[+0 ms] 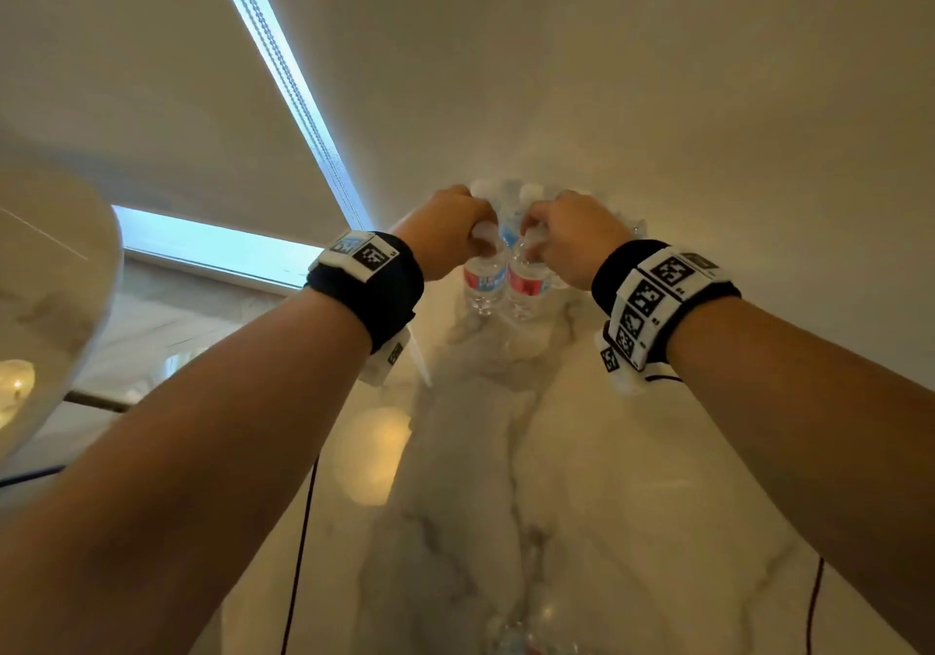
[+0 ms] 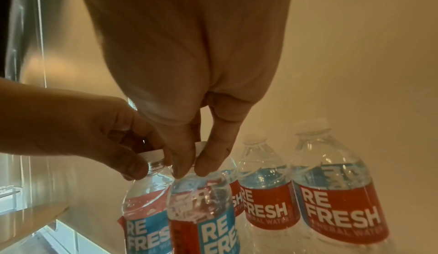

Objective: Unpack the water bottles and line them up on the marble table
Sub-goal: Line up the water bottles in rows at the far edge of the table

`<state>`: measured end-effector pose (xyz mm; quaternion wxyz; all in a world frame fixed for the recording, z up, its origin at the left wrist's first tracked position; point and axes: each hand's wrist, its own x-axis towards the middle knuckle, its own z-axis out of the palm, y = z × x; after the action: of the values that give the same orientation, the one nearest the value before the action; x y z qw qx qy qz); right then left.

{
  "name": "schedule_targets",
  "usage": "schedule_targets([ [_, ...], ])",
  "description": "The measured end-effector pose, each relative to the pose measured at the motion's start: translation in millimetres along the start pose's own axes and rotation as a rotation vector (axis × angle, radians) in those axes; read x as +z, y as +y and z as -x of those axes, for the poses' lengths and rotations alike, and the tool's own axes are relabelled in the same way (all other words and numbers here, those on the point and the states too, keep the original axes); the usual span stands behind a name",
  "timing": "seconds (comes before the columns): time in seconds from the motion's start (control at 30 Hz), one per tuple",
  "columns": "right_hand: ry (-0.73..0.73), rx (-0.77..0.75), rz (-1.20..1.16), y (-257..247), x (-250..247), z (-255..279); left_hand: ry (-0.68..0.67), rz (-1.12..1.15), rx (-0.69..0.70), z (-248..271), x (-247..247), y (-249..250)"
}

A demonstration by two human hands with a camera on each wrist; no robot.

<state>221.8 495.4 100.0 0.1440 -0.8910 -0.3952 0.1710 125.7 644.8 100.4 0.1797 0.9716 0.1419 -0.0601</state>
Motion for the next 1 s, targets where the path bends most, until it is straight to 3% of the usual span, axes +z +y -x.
schedule_targets([
  [0.4, 0.117, 0.06, -0.026, -1, 4, 2, 0.186, 0.077, -0.116, 1, 20, 4],
  [0.73, -0.021, -0.077, 0.039, 2, -2, -2, 0.157, 0.035, -0.126, 1, 16, 3],
  [0.87, -0.011, -0.106, 0.047, 4, -2, -2, 0.168, 0.033, -0.131, 3, 18, 5],
  [1.0, 0.035, -0.044, -0.073, 7, -5, 16, 0.189, 0.071, -0.162, 12, 17, 5],
])
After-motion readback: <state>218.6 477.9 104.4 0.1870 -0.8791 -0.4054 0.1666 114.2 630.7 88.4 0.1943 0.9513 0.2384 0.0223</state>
